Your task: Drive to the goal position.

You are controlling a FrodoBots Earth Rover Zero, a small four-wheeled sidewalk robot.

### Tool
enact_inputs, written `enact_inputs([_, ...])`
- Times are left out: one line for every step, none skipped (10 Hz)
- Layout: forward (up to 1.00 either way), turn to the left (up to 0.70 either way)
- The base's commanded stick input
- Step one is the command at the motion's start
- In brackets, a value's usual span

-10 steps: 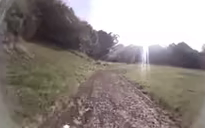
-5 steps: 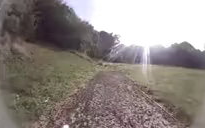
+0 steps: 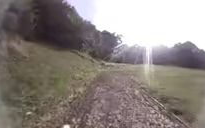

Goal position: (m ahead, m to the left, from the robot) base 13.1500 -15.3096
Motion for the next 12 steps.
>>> enact_inputs([0.85,0.0])
enact_inputs([0.85,0.0])
enact_inputs([0.85,-0.02])
enact_inputs([0.85,-0.15])
enact_inputs([0.85,-0.34])
enact_inputs([0.85,-0.34])
enact_inputs([0.85,-0.34])
enact_inputs([0.85,-0.34])
enact_inputs([0.85,-0.34])
enact_inputs([0.85,-0.29])
enact_inputs([0.85,-0.16])
enact_inputs([0.85,-0.05])
